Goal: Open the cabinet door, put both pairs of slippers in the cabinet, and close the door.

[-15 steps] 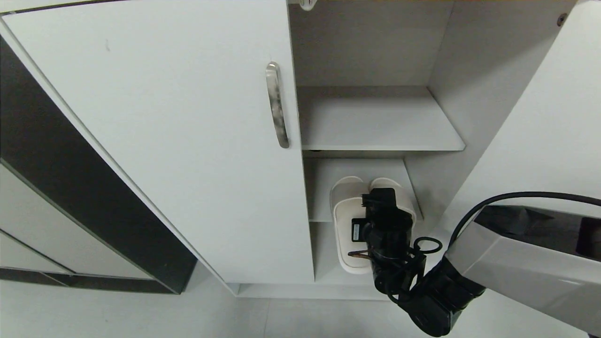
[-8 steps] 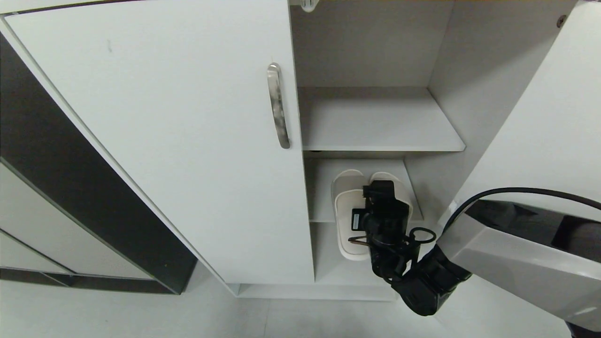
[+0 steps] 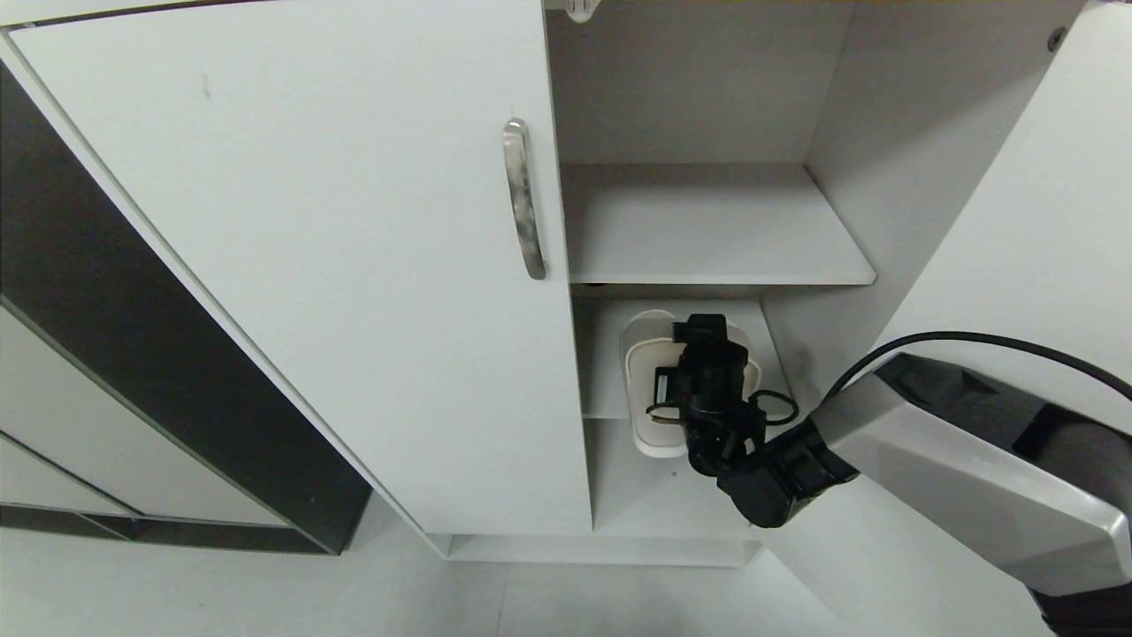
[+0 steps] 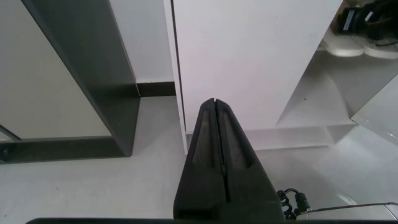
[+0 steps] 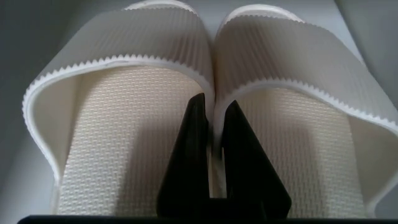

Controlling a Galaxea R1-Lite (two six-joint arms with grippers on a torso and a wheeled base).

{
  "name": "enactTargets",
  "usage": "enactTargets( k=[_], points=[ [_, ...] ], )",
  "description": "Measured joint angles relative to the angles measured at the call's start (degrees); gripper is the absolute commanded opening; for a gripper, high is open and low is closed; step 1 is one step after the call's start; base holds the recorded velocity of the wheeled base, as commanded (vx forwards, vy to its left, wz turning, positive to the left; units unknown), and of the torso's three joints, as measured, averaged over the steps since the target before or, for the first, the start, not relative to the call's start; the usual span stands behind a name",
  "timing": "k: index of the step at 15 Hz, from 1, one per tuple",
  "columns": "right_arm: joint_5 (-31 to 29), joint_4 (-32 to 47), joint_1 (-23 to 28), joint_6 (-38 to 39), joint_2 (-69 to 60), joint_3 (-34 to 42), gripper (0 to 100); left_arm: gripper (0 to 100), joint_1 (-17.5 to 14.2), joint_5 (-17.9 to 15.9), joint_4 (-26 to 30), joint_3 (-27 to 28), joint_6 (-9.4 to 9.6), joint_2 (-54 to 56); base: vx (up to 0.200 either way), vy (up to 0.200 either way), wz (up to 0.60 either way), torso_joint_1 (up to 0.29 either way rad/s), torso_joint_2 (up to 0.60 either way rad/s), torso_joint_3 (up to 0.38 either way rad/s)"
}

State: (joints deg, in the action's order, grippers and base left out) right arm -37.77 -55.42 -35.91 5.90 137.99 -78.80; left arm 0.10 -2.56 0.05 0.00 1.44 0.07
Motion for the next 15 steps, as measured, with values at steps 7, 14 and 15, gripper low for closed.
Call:
enactTargets(
  k=[7,14,15],
  points=[
    [1.9,5.0,1.8,0.5,2.4,-11.2,0,0,0.0,0.0,0.0,0.0,-0.02,0.0,0.0,0.0,0.0,0.0,0.0,0.0],
    [2.1,5.6,2.5,0.2,5.7,-15.4,0,0,0.0,0.0,0.0,0.0,-0.02,0.0,0.0,0.0,0.0,0.0,0.0,0.0],
    [2.1,5.9,2.6,0.2,5.9,-15.5,0,0,0.0,0.0,0.0,0.0,-0.02,0.0,0.0,0.0,0.0,0.0,0.0,0.0]
  ],
)
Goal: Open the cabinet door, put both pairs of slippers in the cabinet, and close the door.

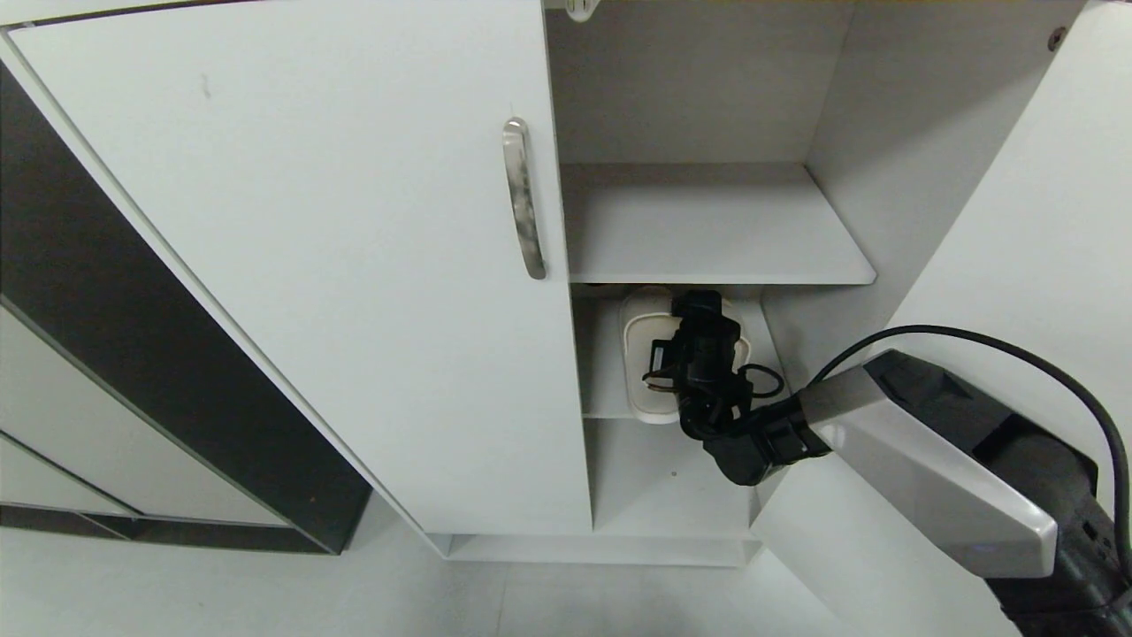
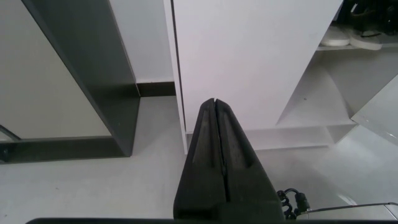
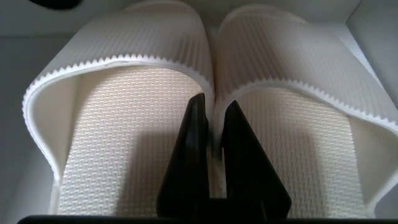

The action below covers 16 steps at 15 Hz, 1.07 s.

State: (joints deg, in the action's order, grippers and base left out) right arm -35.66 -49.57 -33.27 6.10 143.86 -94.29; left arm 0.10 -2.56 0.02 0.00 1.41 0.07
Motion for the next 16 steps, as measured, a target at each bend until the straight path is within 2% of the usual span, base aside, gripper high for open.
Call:
enactTargets(
  k=[2,3,7,10,13,16],
  points=[
    [0.0,0.1,0.3,0.0,0.4,-0.1,0,0,0.0,0.0,0.0,0.0,0.0,0.0,0.0,0.0,0.0,0.0,0.0,0.0],
    [0.0,0.2,0.4,0.0,0.5,-0.1,100,0,0.0,0.0,0.0,0.0,0.0,0.0,0.0,0.0,0.0,0.0,0.0,0.0],
    [-0.1,0.2,0.6,-0.1,0.5,0.5,100,0,0.0,0.0,0.0,0.0,0.0,0.0,0.0,0.0,0.0,0.0,0.0,0.0],
    [-0.3,-0.2,0.3,-0.1,-1.3,4.3,100,0,0.0,0.0,0.0,0.0,-0.02,0.0,0.0,0.0,0.0,0.0,0.0,0.0],
    [-0.5,-2.9,-0.7,-0.1,-5.1,10.4,100,0,0.0,0.0,0.0,0.0,-0.02,0.0,0.0,0.0,0.0,0.0,0.0,0.0],
    [-0.7,-7.0,-2.9,-0.1,-10.0,20.0,100,0,0.0,0.0,0.0,0.0,0.04,0.0,0.0,0.0,0.0,0.0,0.0,0.0]
  ],
)
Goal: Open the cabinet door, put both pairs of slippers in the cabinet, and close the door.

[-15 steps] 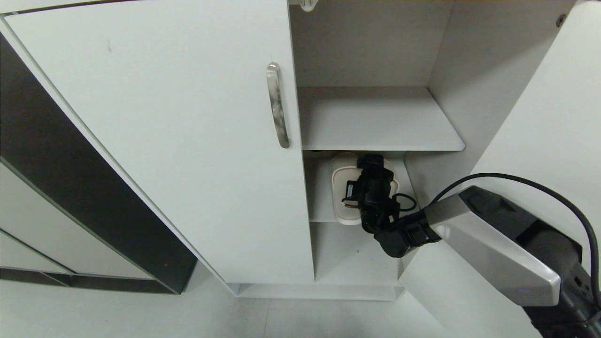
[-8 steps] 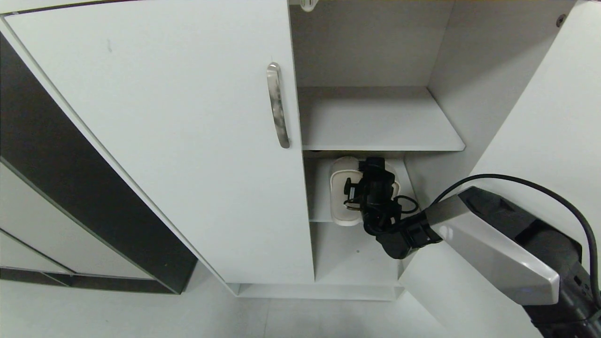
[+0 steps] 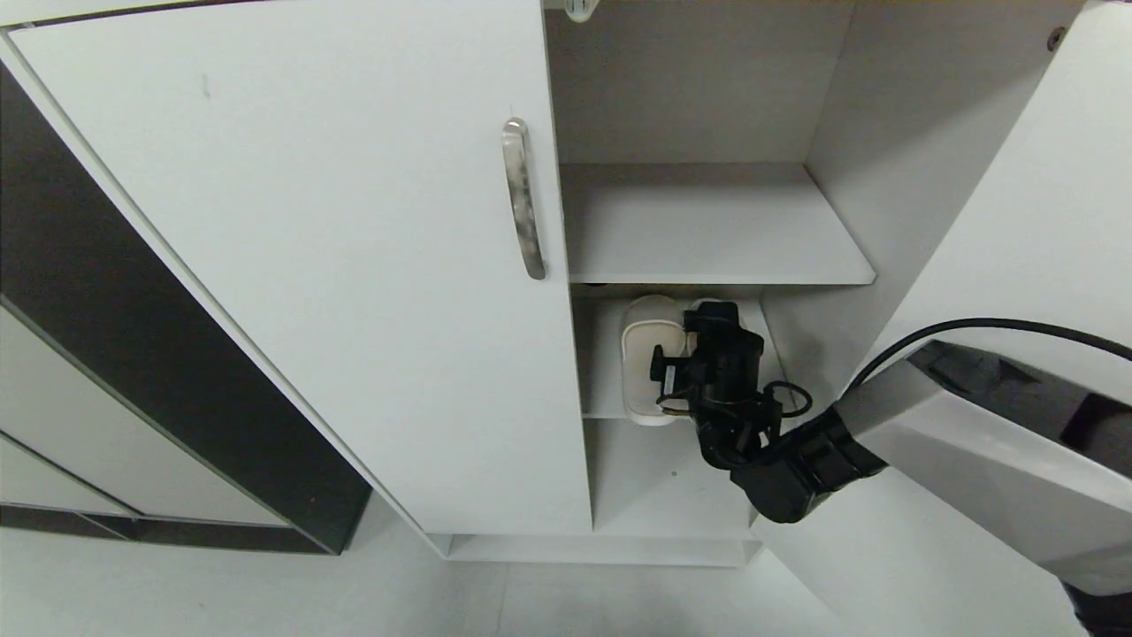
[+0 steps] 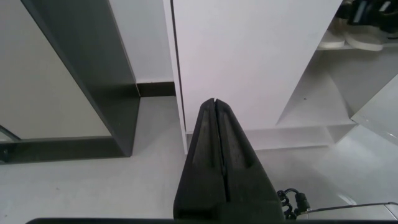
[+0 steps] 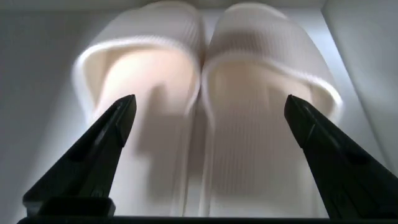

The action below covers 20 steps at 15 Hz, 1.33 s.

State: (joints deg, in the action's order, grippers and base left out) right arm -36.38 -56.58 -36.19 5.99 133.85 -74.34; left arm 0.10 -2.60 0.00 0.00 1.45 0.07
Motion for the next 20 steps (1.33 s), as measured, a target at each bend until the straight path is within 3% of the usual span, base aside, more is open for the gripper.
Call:
enactTargets(
  k=[5,8,10,18,20],
  points=[
    [-1.8,-6.9,-4.5,0.0,-9.0,15.9,100,0,0.0,0.0,0.0,0.0,0.05,0.0,0.0,0.0,0.0,0.0,0.0,0.0],
    [-2.2,-8.3,-6.5,0.0,-12.5,21.5,100,0,0.0,0.0,0.0,0.0,0.05,0.0,0.0,0.0,0.0,0.0,0.0,0.0],
    [-2.3,-8.4,-7.2,0.0,-13.9,22.5,100,0,0.0,0.0,0.0,0.0,0.02,0.0,0.0,0.0,0.0,0.0,0.0,0.0],
    [-2.3,-8.2,-7.7,0.0,-14.9,22.8,100,0,0.0,0.0,0.0,0.0,0.05,0.0,-0.2,0.0,0.0,0.004,0.0,0.002],
    [-2.3,-8.2,-7.7,0.0,-14.9,22.8,100,0,0.0,0.0,0.0,0.0,0.02,0.0,0.0,0.0,0.0,0.0,0.0,0.0]
  ],
)
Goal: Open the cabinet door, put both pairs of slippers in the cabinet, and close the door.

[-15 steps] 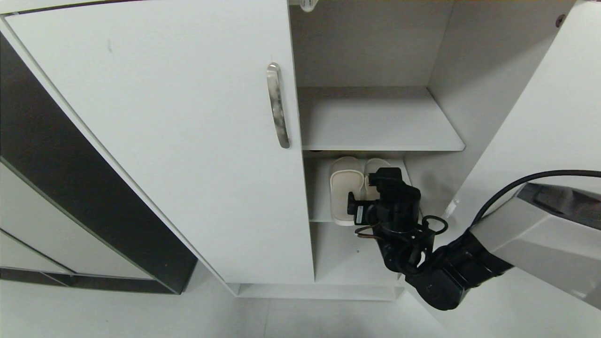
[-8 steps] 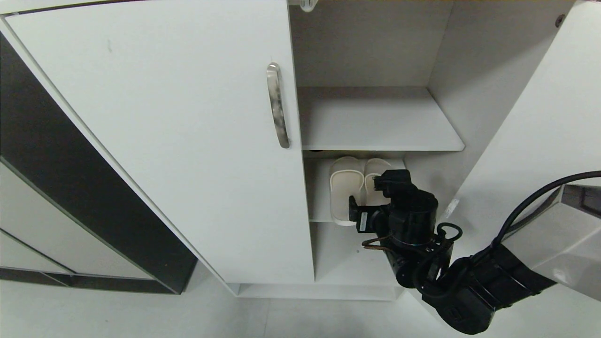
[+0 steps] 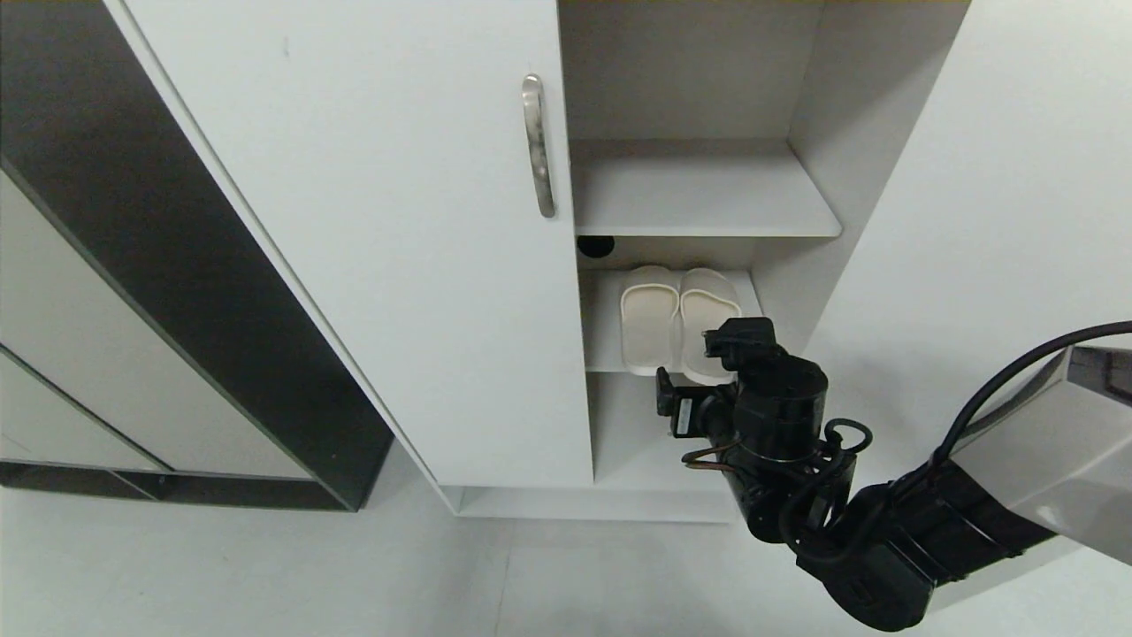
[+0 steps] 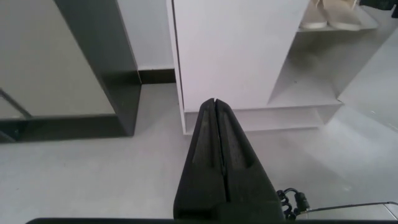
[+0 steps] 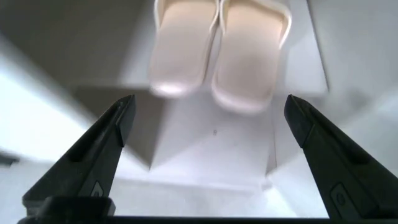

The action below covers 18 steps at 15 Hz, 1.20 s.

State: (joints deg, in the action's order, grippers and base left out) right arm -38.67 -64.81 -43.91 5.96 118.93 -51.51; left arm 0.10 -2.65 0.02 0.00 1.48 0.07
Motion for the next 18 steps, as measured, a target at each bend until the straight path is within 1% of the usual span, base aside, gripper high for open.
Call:
enactTargets(
  k=[10,18],
  points=[
    [0.0,-0.2,0.0,-0.2,-1.1,0.9,100,0,0.0,0.0,0.0,0.0,0.02,0.0,0.0,0.0,0.0,0.0,0.0,0.0],
    [0.0,-0.1,0.3,-0.5,-1.8,1.5,100,0,0.0,0.0,0.0,0.0,0.02,0.0,0.0,0.0,0.0,0.002,0.0,0.18]
  ],
)
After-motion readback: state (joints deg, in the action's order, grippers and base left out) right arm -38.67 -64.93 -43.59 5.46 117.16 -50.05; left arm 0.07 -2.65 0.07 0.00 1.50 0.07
